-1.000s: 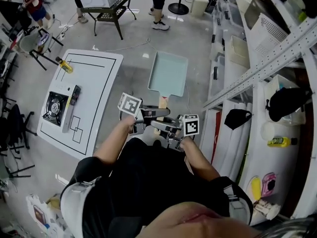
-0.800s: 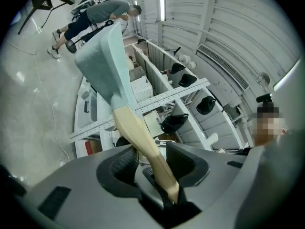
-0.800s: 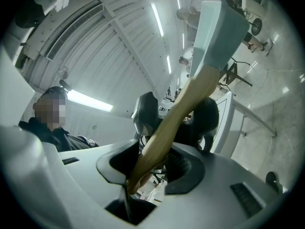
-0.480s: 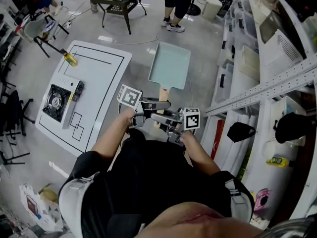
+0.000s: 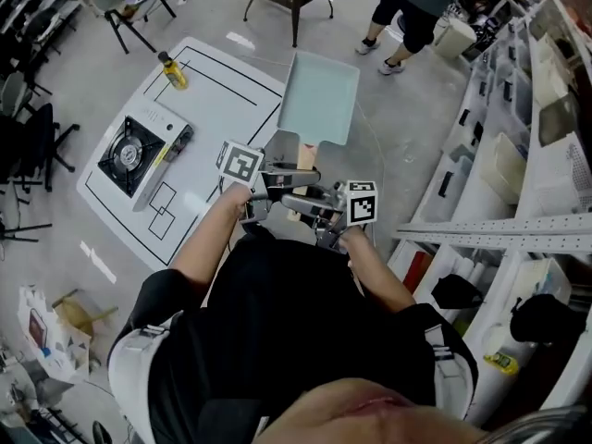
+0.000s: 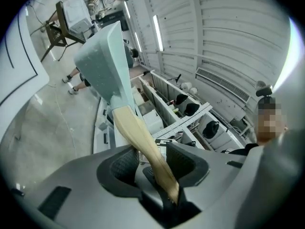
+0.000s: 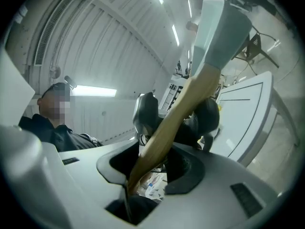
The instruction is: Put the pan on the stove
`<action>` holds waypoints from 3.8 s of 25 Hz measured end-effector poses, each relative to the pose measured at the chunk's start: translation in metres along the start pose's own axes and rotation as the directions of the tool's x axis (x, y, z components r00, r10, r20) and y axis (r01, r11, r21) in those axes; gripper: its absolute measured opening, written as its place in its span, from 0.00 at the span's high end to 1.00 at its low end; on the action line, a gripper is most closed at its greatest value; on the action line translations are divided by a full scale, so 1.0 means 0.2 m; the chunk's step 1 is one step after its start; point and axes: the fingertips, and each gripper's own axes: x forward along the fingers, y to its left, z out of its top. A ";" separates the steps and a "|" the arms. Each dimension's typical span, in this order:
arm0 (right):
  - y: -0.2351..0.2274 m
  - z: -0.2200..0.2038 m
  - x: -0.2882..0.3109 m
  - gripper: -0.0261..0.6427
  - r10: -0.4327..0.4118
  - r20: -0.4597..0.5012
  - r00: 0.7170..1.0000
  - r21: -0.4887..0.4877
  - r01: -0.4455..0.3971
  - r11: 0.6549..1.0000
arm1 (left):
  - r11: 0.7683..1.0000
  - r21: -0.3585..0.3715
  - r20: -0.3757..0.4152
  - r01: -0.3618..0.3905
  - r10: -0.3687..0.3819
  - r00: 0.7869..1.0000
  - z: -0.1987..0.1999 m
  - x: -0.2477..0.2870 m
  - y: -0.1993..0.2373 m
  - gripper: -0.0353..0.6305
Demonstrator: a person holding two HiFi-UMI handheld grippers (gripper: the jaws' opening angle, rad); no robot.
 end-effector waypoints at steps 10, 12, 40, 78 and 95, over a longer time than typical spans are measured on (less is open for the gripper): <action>-0.19 0.01 0.68 0.71 0.184 -0.279 0.943 0.063 -0.173 0.983 | 0.991 -0.023 0.279 -0.132 0.133 0.951 0.21 -0.79 0.13 0.67; -0.22 0.00 0.81 0.71 0.220 -0.334 0.917 0.087 -0.202 0.975 | 0.985 -0.014 0.334 -0.172 0.167 0.928 0.24 -0.95 0.16 0.67; -0.59 -0.64 1.72 0.70 0.509 -0.704 0.495 0.444 -0.252 0.860 | 0.904 -0.288 0.785 -0.318 0.412 0.463 -0.18 -2.27 0.46 0.67; -0.90 -0.63 1.65 0.63 0.474 -0.677 0.564 0.533 -0.069 0.843 | 0.933 -0.294 0.797 -0.209 0.360 0.486 -0.40 -2.37 0.67 0.57; -0.73 0.41 1.49 0.91 -0.086 -0.266 0.960 -0.700 -0.131 0.702 | 0.449 -0.268 0.895 -0.853 0.444 -0.048 -0.49 -2.83 -0.04 0.92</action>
